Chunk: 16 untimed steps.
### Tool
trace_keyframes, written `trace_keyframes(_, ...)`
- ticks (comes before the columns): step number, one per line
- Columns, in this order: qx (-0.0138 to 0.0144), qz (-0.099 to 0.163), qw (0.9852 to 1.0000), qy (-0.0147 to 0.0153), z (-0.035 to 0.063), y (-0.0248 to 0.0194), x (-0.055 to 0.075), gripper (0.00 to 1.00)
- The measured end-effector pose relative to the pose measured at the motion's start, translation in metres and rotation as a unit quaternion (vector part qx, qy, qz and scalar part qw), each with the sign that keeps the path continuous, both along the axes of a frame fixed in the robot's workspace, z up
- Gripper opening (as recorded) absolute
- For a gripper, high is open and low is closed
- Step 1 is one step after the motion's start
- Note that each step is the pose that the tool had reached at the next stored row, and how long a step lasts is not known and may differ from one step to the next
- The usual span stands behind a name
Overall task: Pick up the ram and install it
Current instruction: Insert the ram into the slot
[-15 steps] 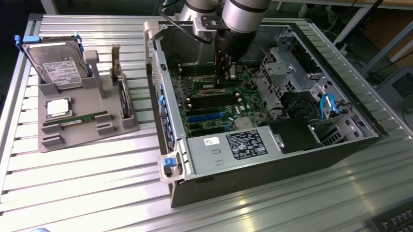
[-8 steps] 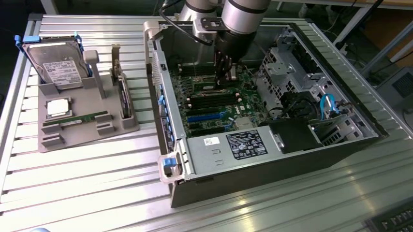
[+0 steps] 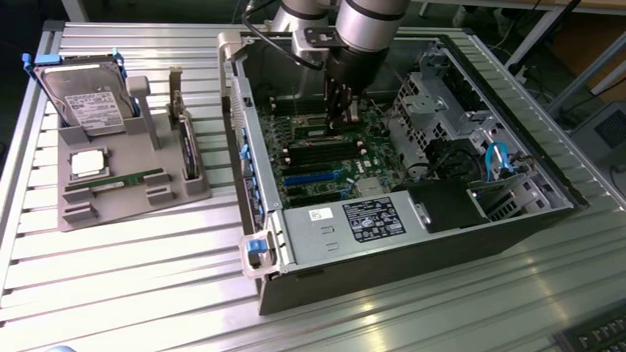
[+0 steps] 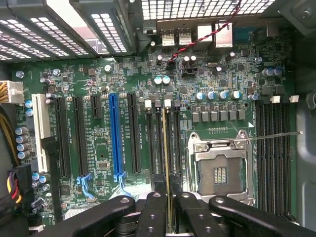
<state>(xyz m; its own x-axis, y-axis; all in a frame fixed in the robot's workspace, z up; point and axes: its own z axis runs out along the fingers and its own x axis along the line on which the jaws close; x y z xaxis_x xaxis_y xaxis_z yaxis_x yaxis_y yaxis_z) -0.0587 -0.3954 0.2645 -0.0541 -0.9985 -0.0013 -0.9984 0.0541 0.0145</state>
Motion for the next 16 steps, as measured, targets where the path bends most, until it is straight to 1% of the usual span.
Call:
trace_keyframes(4,0.0001,0.000,1.0000,-0.0001,-0.0004,0.0001,0.000,0.14)
trace_keyframes(7,-0.0001,0.000,1.0000,-0.0011,-0.0049,-0.0003,0.000,0.14)
trace_keyframes(12,0.0000,-0.006,1.0000,-0.0012,-0.0104,-0.0047,0.000,0.14)
trace_keyframes(16,0.0000,-0.008,1.0000,-0.0014,-0.0150,-0.0059,0.000,0.14)
